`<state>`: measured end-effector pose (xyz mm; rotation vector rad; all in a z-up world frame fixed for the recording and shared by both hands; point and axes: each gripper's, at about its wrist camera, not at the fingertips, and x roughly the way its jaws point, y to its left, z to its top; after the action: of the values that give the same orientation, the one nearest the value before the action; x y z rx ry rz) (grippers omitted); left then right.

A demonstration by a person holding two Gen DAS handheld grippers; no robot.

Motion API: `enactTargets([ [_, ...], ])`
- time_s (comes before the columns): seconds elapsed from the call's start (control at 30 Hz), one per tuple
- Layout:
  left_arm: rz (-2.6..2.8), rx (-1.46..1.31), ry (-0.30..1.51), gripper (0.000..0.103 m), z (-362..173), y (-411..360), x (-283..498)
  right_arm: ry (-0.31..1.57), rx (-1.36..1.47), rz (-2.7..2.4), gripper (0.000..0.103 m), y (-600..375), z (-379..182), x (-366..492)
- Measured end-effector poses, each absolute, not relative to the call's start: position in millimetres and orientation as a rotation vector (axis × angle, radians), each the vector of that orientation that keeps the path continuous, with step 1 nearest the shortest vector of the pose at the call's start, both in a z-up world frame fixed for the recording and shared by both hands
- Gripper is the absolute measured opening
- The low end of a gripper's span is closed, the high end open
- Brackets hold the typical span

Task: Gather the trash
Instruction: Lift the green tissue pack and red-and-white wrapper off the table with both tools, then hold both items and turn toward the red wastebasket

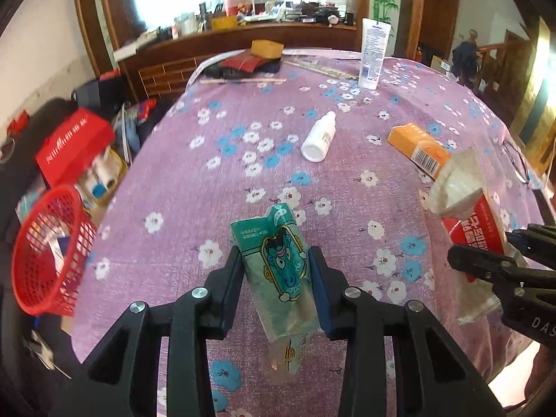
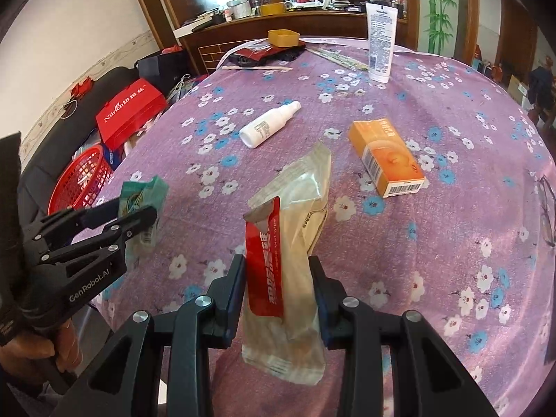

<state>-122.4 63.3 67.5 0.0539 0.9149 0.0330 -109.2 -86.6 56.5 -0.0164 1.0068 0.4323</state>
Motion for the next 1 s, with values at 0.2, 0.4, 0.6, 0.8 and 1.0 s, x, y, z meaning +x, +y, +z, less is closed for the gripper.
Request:
enactTargets([
  [0.2, 0.046, 0.058, 0.922, 0.036, 66.2, 66.1, -125.4, 1.022, -0.010, 0.431, 0.038, -86.8, 52.8, -110.4],
  [0.4, 0.065, 0.035, 0.934, 0.036, 63.5, 72.9, -127.3, 1.028, -0.009, 0.439, 0.038, -84.0, 50.3, -109.9],
  [0.6, 0.091, 0.010, 0.933, 0.036, 61.9, 83.3, -131.9, 1.030, -0.035, 0.464, 0.038, -71.6, 50.0, -109.4],
  [0.8, 0.121, -0.006, 0.929, 0.036, 61.9, 93.1, -136.2, 1.033, -0.050, 0.489, 0.038, -61.1, 48.4, -109.1],
  [1.0, 0.139, -0.016, 0.929, 0.036, 62.0, 100.5, -139.4, 1.033, -0.061, 0.506, 0.038, -53.2, 48.4, -109.0],
])
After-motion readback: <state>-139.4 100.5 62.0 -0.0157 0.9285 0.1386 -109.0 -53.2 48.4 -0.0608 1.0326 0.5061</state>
